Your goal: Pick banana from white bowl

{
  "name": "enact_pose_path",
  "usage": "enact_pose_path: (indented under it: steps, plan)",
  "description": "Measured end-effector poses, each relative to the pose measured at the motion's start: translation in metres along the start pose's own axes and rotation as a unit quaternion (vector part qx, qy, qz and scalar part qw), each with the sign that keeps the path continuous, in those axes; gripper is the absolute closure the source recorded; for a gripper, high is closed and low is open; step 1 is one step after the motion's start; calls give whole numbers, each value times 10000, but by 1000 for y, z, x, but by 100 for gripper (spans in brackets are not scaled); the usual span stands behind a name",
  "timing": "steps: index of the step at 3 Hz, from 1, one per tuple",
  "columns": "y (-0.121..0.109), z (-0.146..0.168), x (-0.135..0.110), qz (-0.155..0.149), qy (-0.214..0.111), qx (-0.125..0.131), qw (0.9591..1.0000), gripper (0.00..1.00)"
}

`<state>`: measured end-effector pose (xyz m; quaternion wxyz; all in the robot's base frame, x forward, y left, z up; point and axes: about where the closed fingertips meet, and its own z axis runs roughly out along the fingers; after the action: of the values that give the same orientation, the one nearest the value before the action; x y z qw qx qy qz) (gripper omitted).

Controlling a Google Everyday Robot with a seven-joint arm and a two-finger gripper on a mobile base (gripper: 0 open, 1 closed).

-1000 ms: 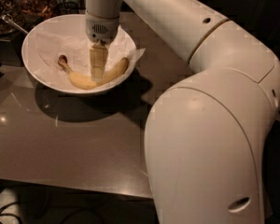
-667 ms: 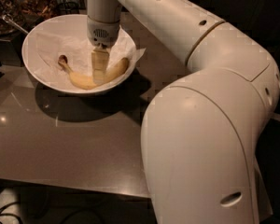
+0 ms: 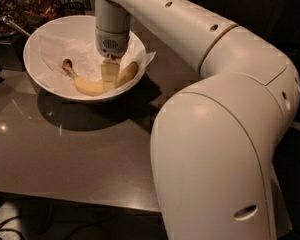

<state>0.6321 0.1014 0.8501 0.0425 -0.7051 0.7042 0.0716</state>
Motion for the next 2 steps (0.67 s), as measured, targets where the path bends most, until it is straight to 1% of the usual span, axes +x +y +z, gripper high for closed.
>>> enact_pose_path:
  steps: [1,2]
  plan:
    - [2,6,4,-52,76,-23,10000,54]
    - [5,5,8,-152,94,75,9998,78]
